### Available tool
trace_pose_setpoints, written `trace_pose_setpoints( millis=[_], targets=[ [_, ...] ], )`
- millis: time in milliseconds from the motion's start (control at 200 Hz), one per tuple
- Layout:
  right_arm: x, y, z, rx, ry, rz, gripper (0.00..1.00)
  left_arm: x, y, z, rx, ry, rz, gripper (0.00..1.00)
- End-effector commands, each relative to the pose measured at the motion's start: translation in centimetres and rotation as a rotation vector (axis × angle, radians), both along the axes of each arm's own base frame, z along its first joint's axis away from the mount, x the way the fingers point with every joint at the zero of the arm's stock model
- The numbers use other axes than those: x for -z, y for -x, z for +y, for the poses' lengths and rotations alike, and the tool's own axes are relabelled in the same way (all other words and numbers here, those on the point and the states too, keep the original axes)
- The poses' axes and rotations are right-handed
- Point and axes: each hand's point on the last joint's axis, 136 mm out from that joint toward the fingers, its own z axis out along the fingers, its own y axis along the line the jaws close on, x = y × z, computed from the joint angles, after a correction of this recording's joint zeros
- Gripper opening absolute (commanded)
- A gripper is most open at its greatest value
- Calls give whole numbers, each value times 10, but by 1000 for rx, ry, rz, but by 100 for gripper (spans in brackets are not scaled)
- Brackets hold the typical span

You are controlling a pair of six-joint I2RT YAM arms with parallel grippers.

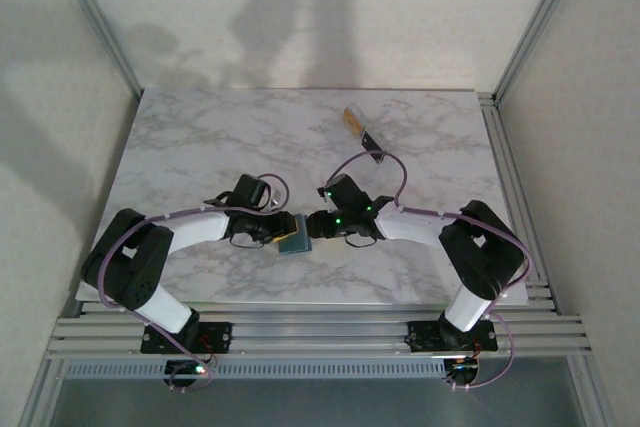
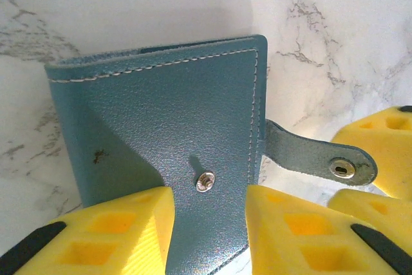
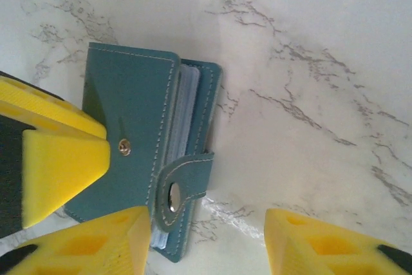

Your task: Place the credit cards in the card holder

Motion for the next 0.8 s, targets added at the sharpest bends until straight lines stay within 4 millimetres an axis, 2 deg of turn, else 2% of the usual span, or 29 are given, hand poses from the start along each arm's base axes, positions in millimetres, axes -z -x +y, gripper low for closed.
trace_pose_setpoints(
  millis=[0,95,105,130,170,466,531,586,696,796],
  targets=[
    [-14,-6,8,-13,-24,-9,36,26,6,20,-26,-133,38,36],
    [-17,-7,11,-13,-40,-8,20,24,7,20,-25,-132,36,35],
    [-17,-7,12,-16,-44,-6,14,24,6,21,-25,-132,34,35],
    [-19,-6,13,-21,-52,-6,6,24,7,21,-28,-133,32,35],
    [-20,-6,14,-26,-59,-4,0,23,6,22,-31,-135,25,35],
    [-13,-2,9,-22,-38,12,0,18,6,21,-29,-122,16,35],
    [-11,-3,8,-14,-22,13,16,19,6,21,-24,-125,20,35],
    [-9,-4,8,-14,-18,15,19,19,6,20,-26,-121,18,35],
    [-7,-8,11,-19,-5,7,18,22,7,20,-26,-118,24,36],
    [-7,-12,12,-19,8,7,9,24,8,19,-20,-113,34,35]
  ],
)
